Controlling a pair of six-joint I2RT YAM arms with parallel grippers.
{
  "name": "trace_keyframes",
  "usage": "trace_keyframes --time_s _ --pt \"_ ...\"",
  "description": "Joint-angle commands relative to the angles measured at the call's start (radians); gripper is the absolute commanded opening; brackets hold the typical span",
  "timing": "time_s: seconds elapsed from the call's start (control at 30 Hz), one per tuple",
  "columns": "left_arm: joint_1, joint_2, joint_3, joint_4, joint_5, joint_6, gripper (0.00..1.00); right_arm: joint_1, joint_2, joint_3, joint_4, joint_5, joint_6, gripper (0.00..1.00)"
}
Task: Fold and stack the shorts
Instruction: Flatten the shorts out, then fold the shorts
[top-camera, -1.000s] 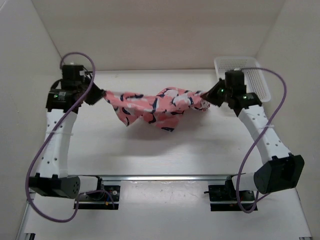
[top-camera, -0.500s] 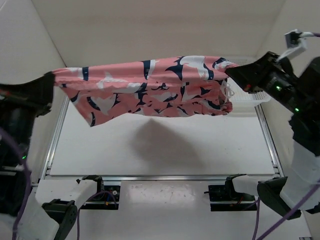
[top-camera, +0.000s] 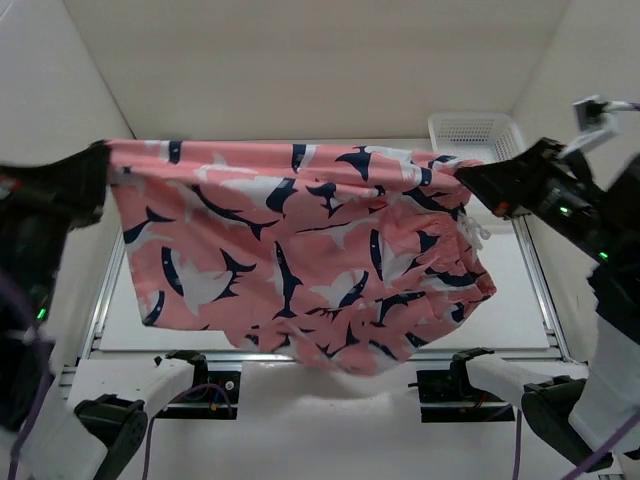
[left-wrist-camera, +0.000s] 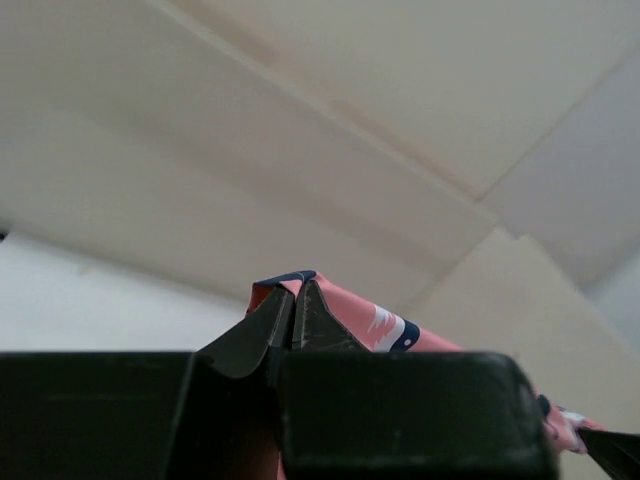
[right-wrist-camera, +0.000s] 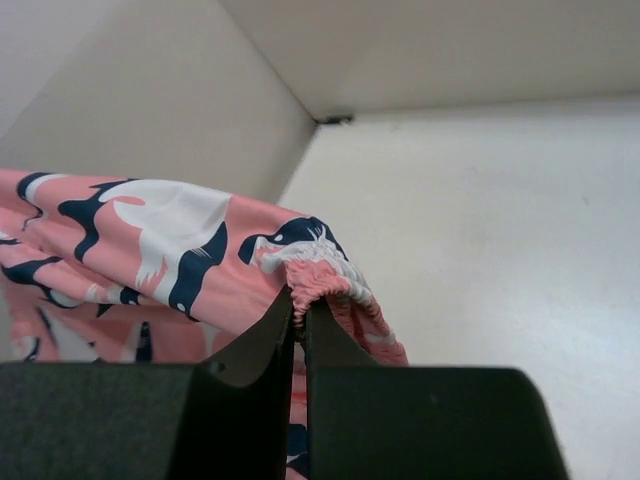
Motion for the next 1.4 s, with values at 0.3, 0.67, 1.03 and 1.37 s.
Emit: trace_keyframes --time_s 0.3,0.67,1.03,1.37 --pt "0.131 0.542 -0.239 0.084 0.022 0.130 0.11 -0.018 0.248 -0.562 0.278 0.232 -0.033 0.00" --pt "0.188 1.046 0.139 0.082 0.042 0.140 0.11 -0.097 0.865 -0.333 0.415 0.131 0.003 0.00" --pt "0.216 0.817 -0.016 0.060 0.064 0.181 0.11 -0.077 0.804 -0.329 0.435 0.067 0.031 0.00" --pt "0.078 0.241 -0.807 0.051 0.179 0.106 0.11 -0.077 0.586 -0.717 0.435 0.176 -0.006 0.00"
